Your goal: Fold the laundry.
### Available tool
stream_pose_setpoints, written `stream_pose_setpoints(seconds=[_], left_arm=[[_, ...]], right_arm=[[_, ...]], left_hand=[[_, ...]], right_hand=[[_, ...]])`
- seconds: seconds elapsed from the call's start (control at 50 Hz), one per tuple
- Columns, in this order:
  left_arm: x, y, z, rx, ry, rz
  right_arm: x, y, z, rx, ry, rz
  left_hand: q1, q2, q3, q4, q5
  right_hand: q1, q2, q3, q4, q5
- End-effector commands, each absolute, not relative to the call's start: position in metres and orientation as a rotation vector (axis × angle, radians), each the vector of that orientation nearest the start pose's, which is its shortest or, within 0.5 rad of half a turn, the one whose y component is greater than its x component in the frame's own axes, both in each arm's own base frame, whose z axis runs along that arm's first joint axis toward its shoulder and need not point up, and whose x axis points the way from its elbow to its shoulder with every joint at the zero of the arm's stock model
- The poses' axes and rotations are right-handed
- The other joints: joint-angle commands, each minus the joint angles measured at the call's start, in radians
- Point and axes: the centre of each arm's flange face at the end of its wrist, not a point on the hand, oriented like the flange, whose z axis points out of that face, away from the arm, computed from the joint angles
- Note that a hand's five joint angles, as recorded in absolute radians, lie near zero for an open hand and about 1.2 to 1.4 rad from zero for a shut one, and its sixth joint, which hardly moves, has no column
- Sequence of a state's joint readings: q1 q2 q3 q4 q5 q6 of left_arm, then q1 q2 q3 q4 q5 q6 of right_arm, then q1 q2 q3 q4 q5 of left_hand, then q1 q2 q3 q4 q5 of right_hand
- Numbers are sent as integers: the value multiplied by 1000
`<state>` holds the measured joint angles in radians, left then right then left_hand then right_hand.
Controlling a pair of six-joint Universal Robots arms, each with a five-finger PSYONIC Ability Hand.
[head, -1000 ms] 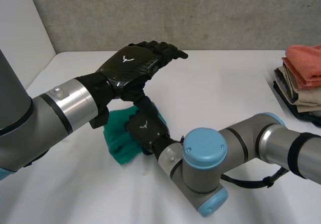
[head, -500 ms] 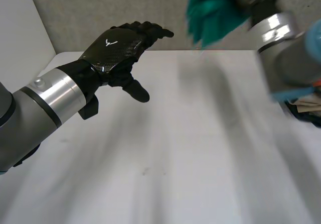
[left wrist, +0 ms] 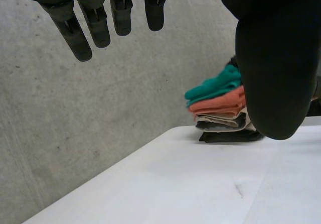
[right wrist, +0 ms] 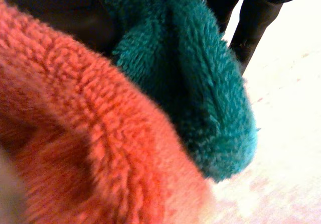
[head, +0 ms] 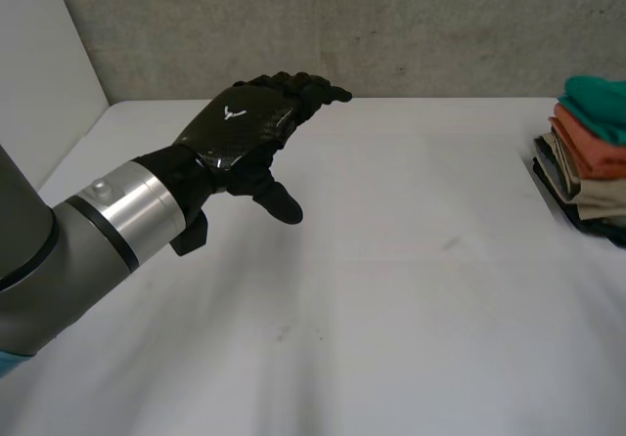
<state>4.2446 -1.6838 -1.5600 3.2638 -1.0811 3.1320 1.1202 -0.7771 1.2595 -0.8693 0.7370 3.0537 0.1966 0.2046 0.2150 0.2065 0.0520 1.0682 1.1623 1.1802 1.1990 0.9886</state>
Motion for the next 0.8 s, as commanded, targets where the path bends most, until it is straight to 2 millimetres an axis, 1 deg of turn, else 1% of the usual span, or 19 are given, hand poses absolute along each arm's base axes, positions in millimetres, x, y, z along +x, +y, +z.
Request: stream_pose_setpoints(seconds=[0.02, 0.04, 0.08, 0.1, 0.18, 0.32, 0.4, 0.42, 0.46, 0.48, 0.52, 0.54, 0.56, 0.62, 0.64, 0.7, 0.72, 0.78, 0.8], left_arm=[[-309, -199, 290, -868, -1597, 1638], [-311, -197, 291, -873, -1587, 1637], [-315, -190, 295, -887, -1560, 1634], [-316, -189, 296, -891, -1553, 1633], [-319, -181, 303, -908, -1515, 1639], [-320, -171, 322, -916, -1445, 1673], [-323, -165, 330, -921, -1408, 1684], [-323, -164, 333, -923, -1398, 1688], [-324, -162, 339, -922, -1377, 1702], [-324, -162, 341, -920, -1373, 1707], [-324, -162, 348, -915, -1354, 1726], [-324, -162, 353, -910, -1342, 1742], [-323, -163, 357, -902, -1335, 1756], [-318, -169, 374, -822, -1347, 1845], [-315, -172, 377, -792, -1359, 1875], [-304, -179, 392, -666, -1398, 1996], [-301, -180, 394, -641, -1407, 2018], [-289, -190, 394, -568, -1468, 2088], [-286, -194, 392, -552, -1496, 2096]], right_arm=[[-24, -473, 173, -800, 1812, -2407], [-25, -471, 180, -776, 1827, -2417], [-26, -466, 196, -724, 1862, -2434], [-26, -461, 210, -674, 1897, -2439], [-24, -450, 227, -556, 2001, -2413], [-25, -434, 233, -453, 2188, -2362], [-33, -423, 239, -434, 2340, -2382], [-37, -420, 245, -427, 2392, -2416], [-39, -418, 256, -425, 2414, -2467], [-40, -416, 269, -411, 2423, -2538], [-36, -411, 286, -406, 2405, -2612], [-30, -409, 295, -402, 2375, -2646], [-15, -403, 314, -411, 2305, -2713], [16, -396, 336, -445, 2146, -2779], [39, -391, 344, -448, 2026, -2783], [76, -380, 350, -446, 1852, -2736], [99, -371, 350, -459, 1757, -2690], [127, -357, 349, -475, 1665, -2611], [140, -350, 342, -480, 1657, -2546]], left_hand=[[67, 59, 48, 57, 37], [67, 59, 48, 57, 37], [67, 59, 48, 57, 37], [67, 59, 48, 57, 37], [61, 53, 43, 51, 31], [61, 53, 43, 51, 31], [61, 53, 43, 51, 31], [61, 53, 43, 51, 31], [61, 53, 43, 51, 31], [61, 53, 43, 51, 31], [61, 53, 43, 51, 31], [64, 56, 45, 54, 34], [67, 59, 48, 57, 37], [70, 62, 51, 60, 40], [70, 62, 51, 60, 40], [73, 65, 54, 63, 43], [73, 65, 54, 63, 43], [49, 41, 31, 39, 19], [49, 41, 31, 39, 19]], right_hand=[[-730, -824, -842, -861, -825], [-894, -988, -1006, -1024, -989], [-894, -988, -1006, -1024, -989], [-894, -988, -1006, -1024, -989], [-894, -988, -1006, -1024, -989], [-894, -988, -1006, -1024, -989], [-894, -988, -1006, -1024, -989], [-894, -988, -1006, -1024, -989], [-894, -988, -1006, -1024, -989], [-894, -988, -1006, -1024, -989], [-894, -988, -1006, -1024, -989], [-894, -988, -1006, -1024, -989], [-894, -988, -1006, -1024, -989], [-894, -988, -1006, -1024, -989], [-894, -988, -1006, -1024, -989], [-894, -988, -1006, -1024, -989], [-894, -988, -1006, -1024, -989], [-894, -988, -1006, -1024, -989], [-894, -988, -1006, -1024, -989]])
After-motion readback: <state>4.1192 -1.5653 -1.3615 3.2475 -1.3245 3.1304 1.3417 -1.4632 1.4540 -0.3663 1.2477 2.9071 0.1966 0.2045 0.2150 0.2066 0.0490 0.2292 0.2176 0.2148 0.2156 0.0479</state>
